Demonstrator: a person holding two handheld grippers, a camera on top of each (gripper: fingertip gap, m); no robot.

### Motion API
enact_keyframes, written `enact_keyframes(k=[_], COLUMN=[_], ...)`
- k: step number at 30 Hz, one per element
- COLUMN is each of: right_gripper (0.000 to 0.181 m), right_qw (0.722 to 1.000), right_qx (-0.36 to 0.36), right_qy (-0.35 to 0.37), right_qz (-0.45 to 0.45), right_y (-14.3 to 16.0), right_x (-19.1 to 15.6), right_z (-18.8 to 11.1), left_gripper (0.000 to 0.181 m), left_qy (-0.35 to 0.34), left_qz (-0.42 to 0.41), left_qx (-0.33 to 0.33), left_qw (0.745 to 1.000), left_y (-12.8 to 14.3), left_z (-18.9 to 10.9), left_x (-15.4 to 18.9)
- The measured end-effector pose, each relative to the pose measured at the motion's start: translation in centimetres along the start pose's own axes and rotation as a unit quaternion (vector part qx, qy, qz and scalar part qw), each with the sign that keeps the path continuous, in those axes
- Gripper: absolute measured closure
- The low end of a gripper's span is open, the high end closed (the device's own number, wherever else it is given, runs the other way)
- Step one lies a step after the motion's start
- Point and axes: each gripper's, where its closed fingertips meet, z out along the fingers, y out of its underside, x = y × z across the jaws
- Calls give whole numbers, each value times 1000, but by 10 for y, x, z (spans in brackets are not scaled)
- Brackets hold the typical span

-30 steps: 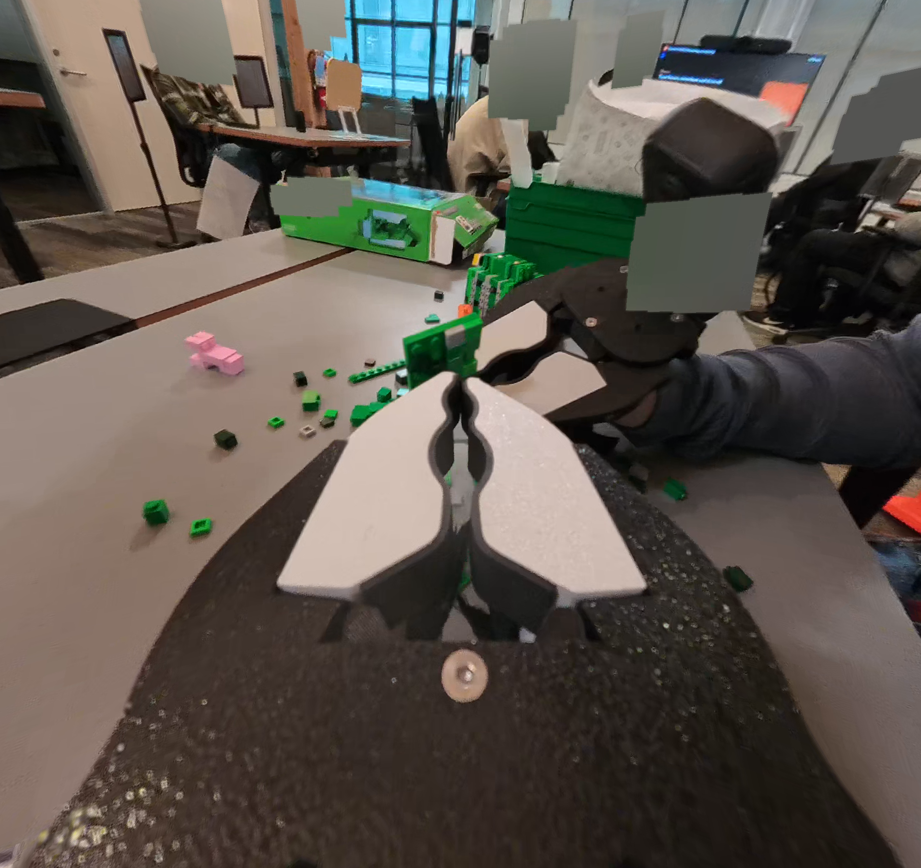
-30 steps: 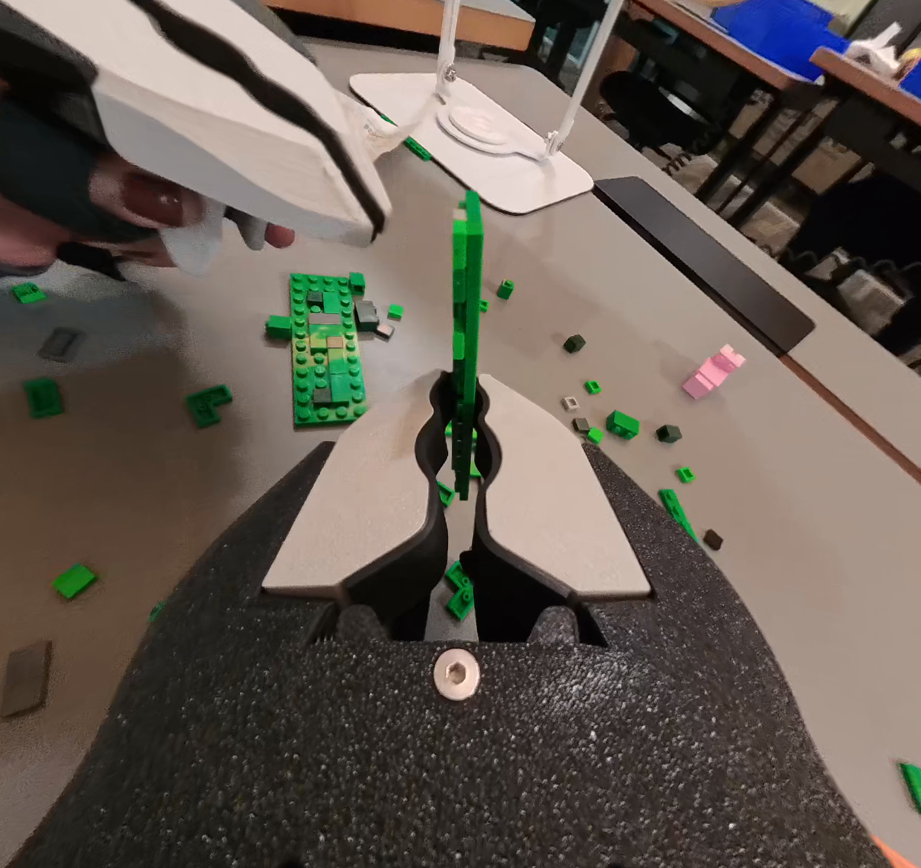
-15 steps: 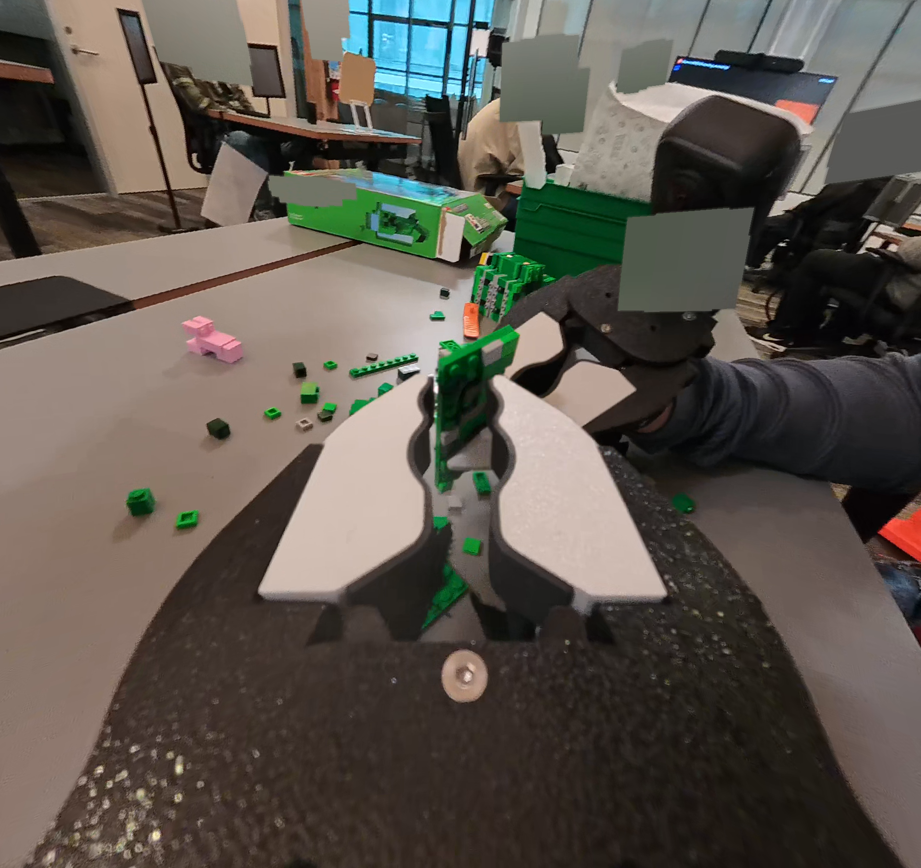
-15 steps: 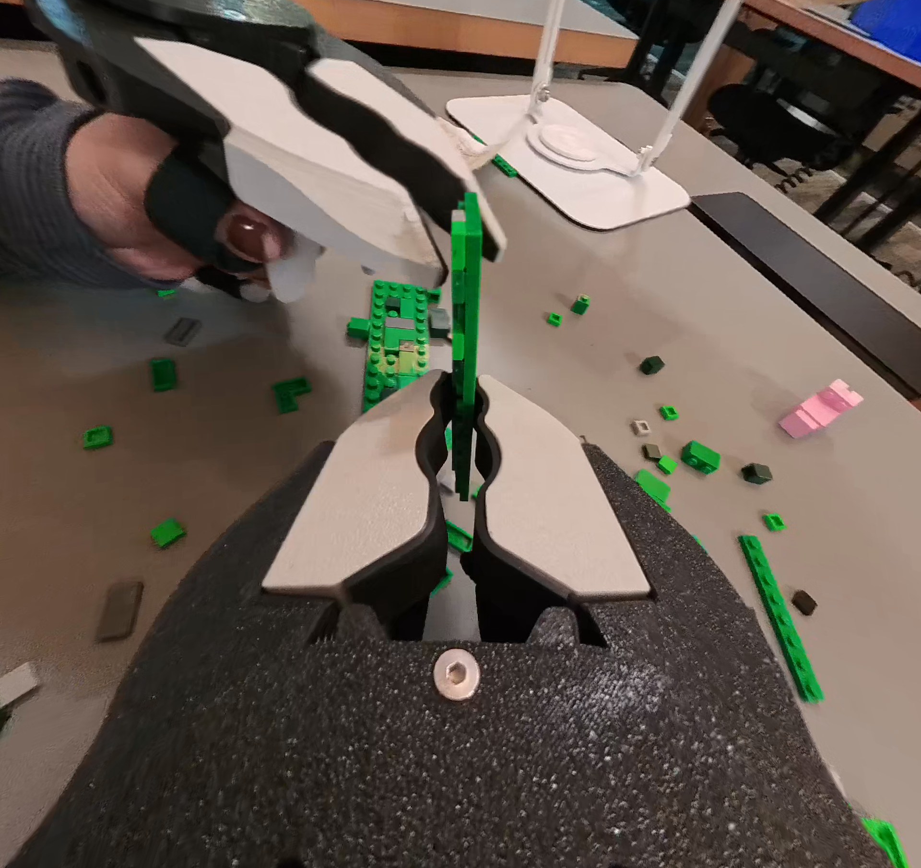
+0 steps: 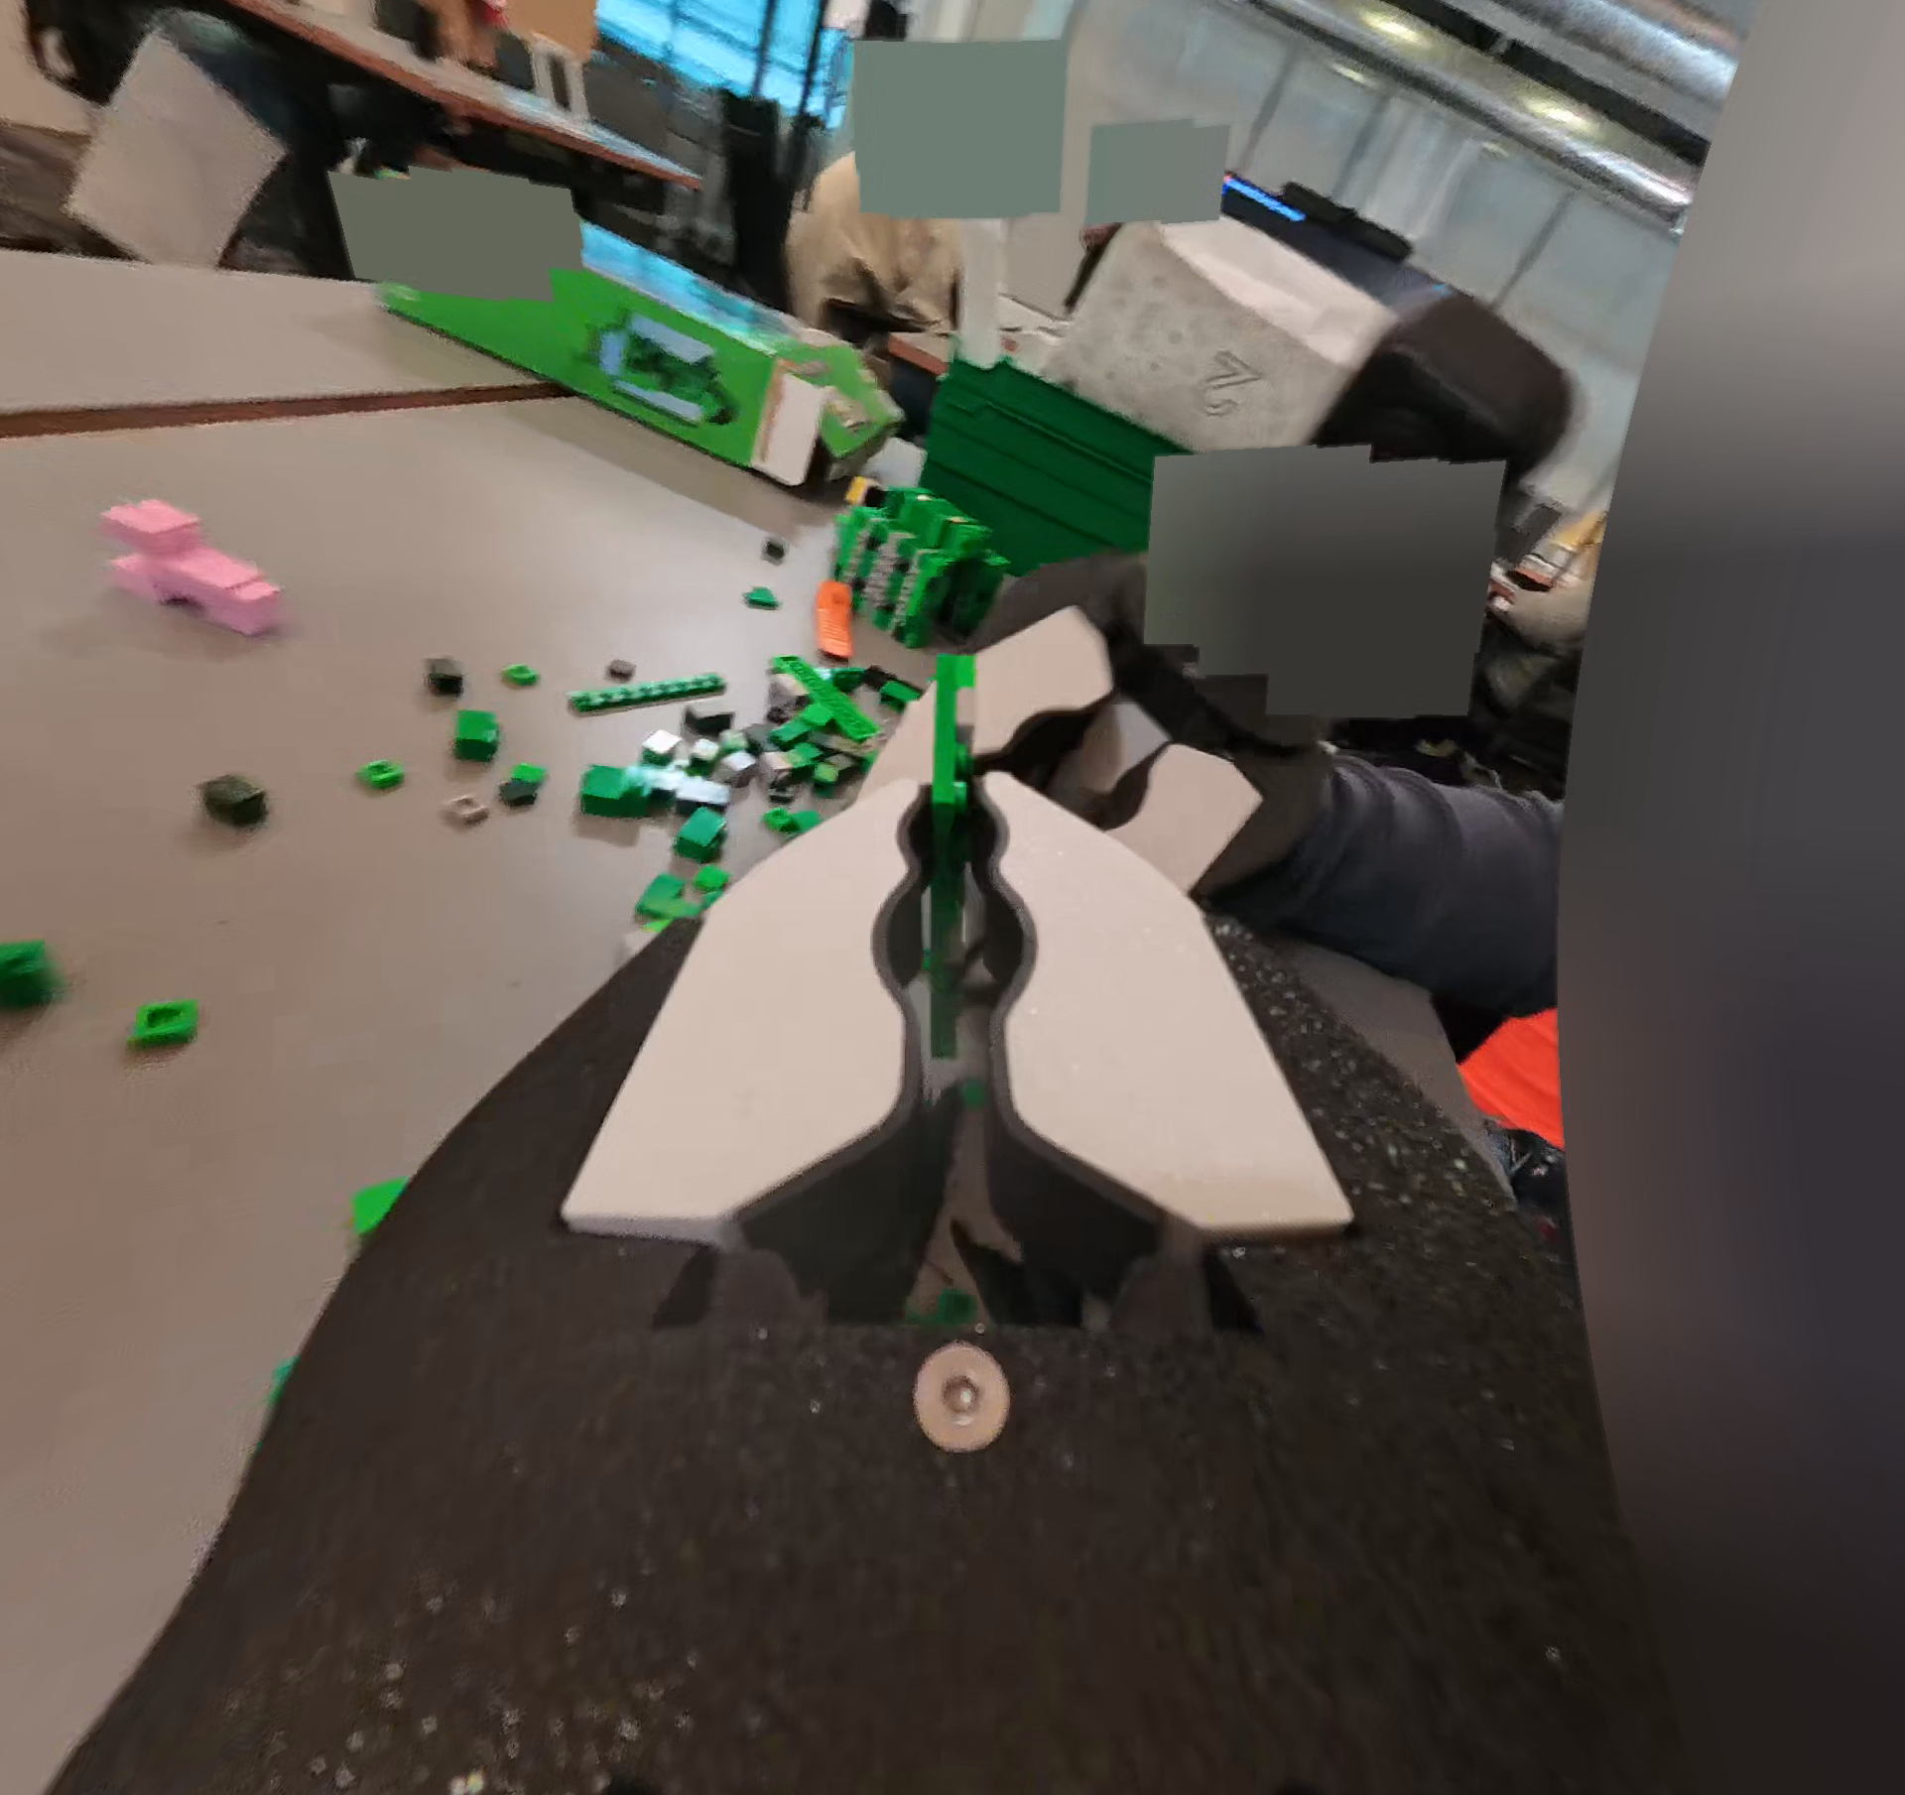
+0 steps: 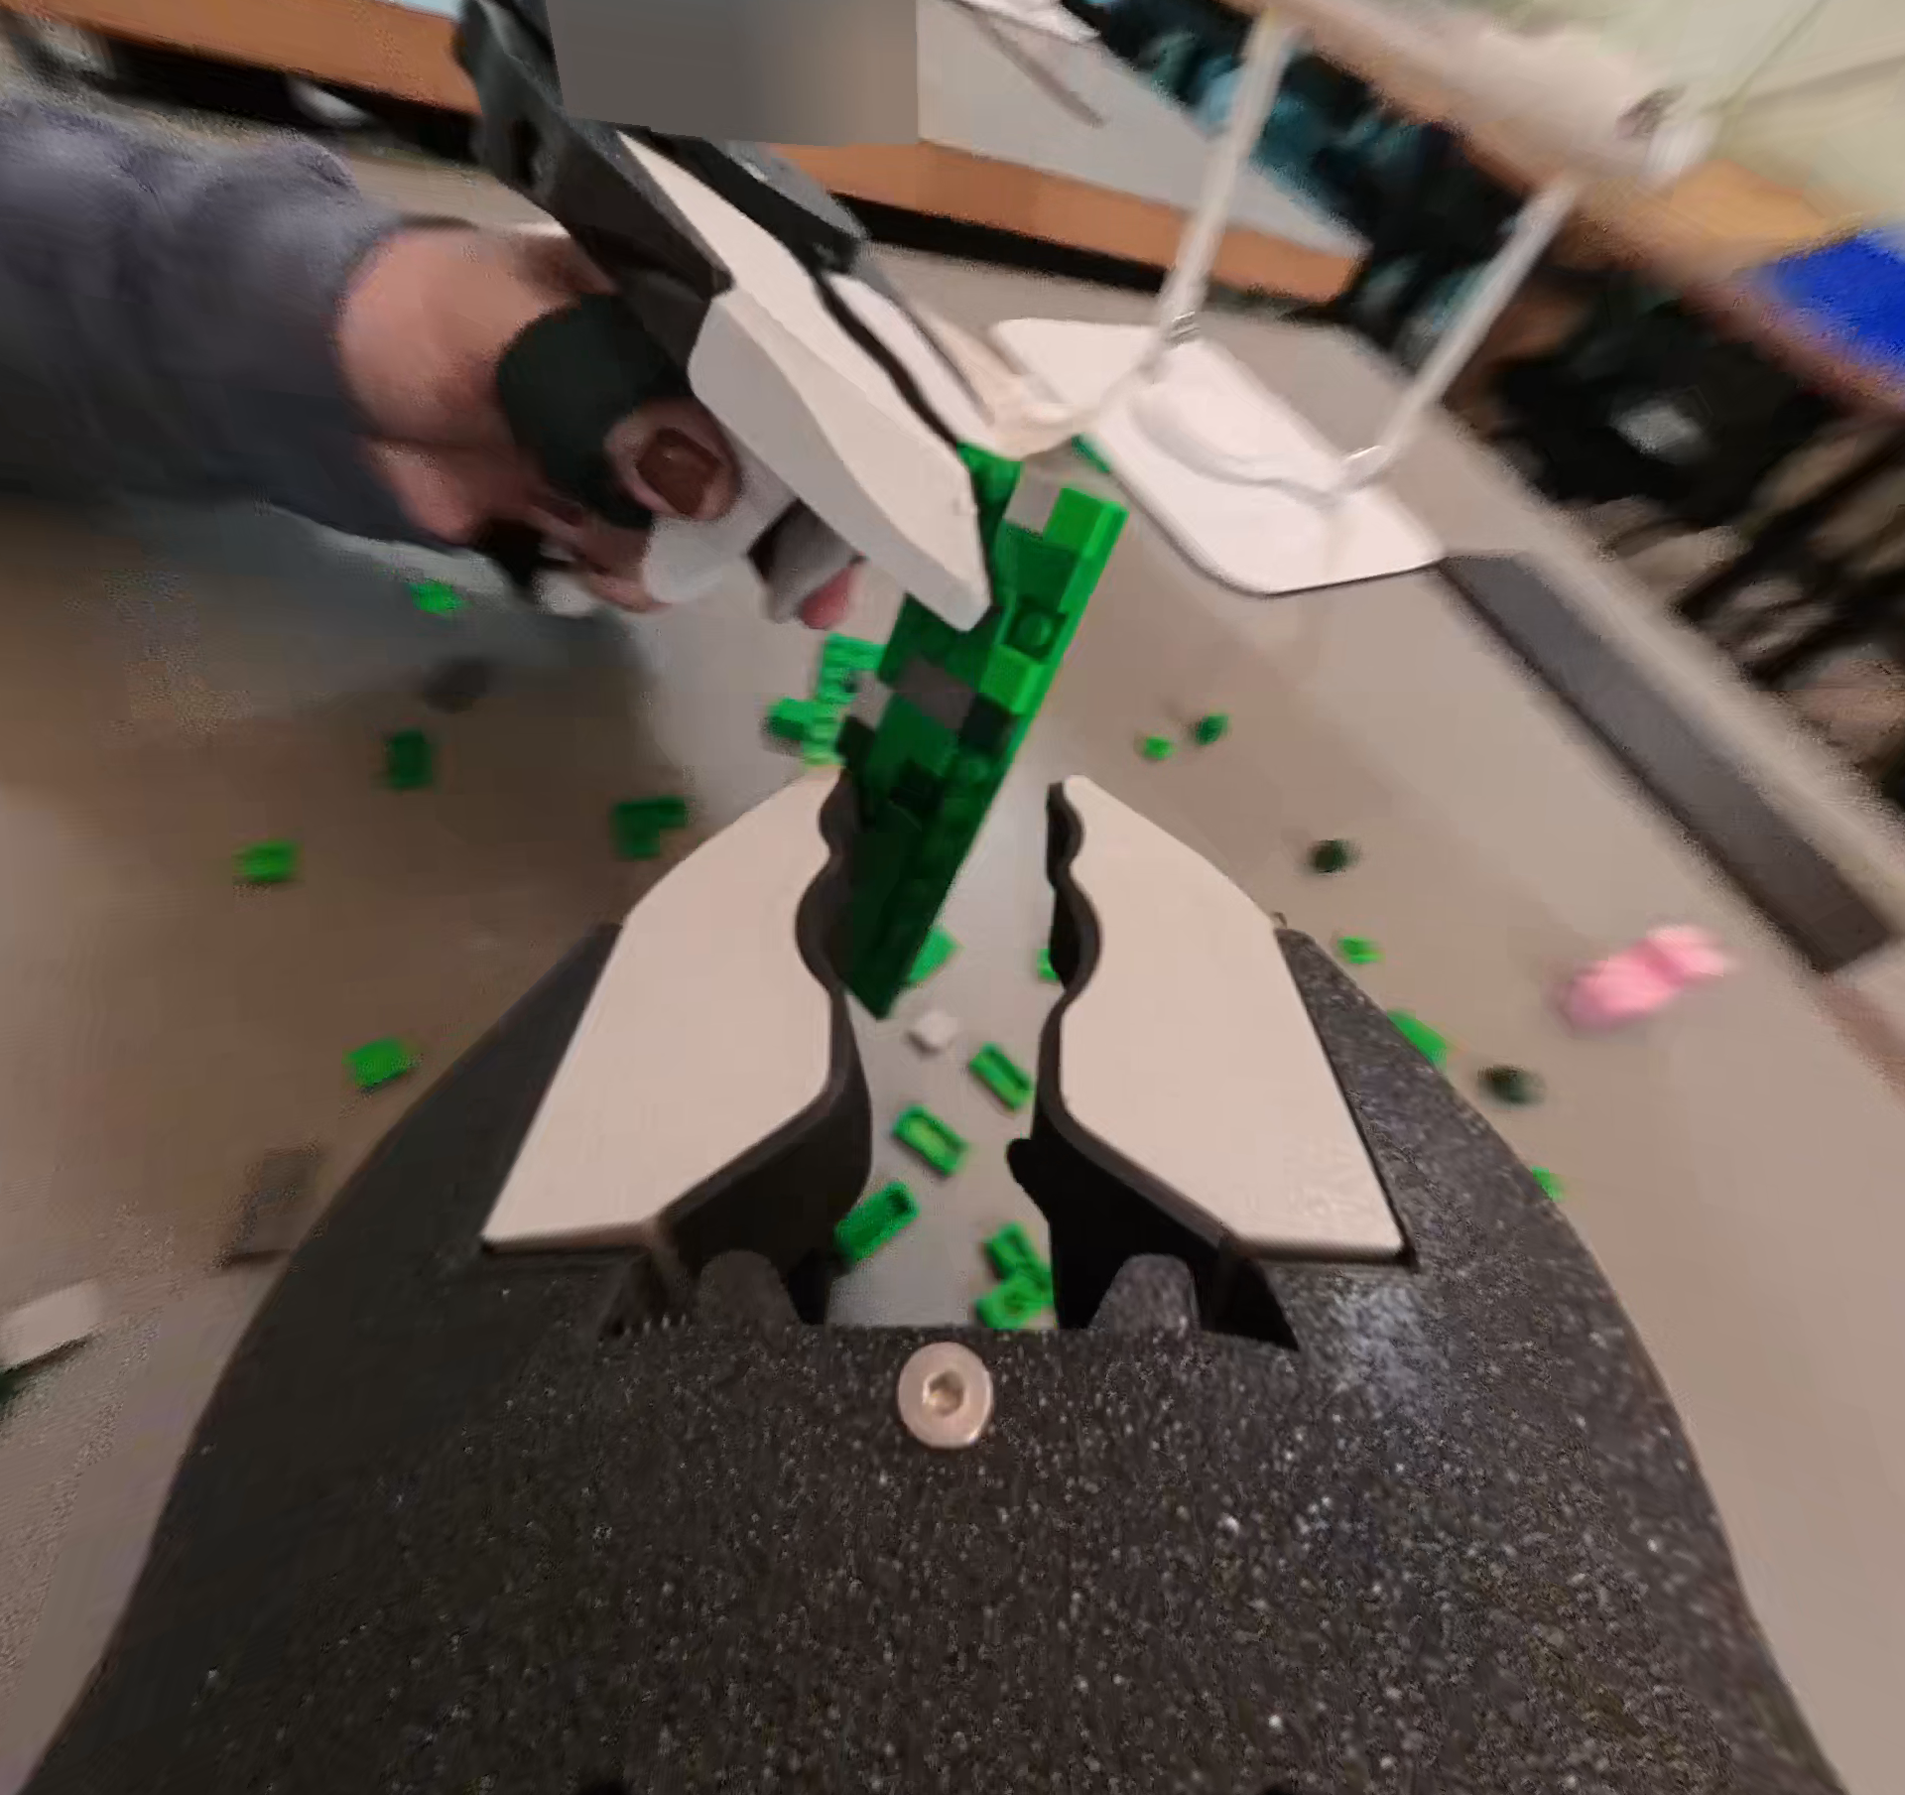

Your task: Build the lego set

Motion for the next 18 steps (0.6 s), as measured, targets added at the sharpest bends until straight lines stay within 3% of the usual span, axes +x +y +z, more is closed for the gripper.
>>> enact_keyframes(k=[3, 6, 11, 15, 18], right_gripper=[128, 111, 104, 106, 119], right_qw=[981, 958, 977, 964, 961], right_qx=[-21, -48, -38, -92, -105], right_qy=[101, 134, 125, 162, 171], right_qz=[-162, -250, -171, -190, -188], right_y=[-6, -14, -30, -20, -15], right_x=[11, 4, -2, 8, 9], right_z=[-5, -3, 2, 3, 6], left_gripper=[176, 175, 176, 176, 176], left_qy=[-13, -19, -40, -61, -58], left_qz=[-54, -60, 8, 45, 49], left_qx=[-2, -26, -54, -69, -71], left_qw=[998, 998, 998, 995, 995], left_y=[1, 7, 10, 11, 12], left_z=[-3, 1, 8, 11, 13], left_x=[-8, -7, 5, 9, 13])
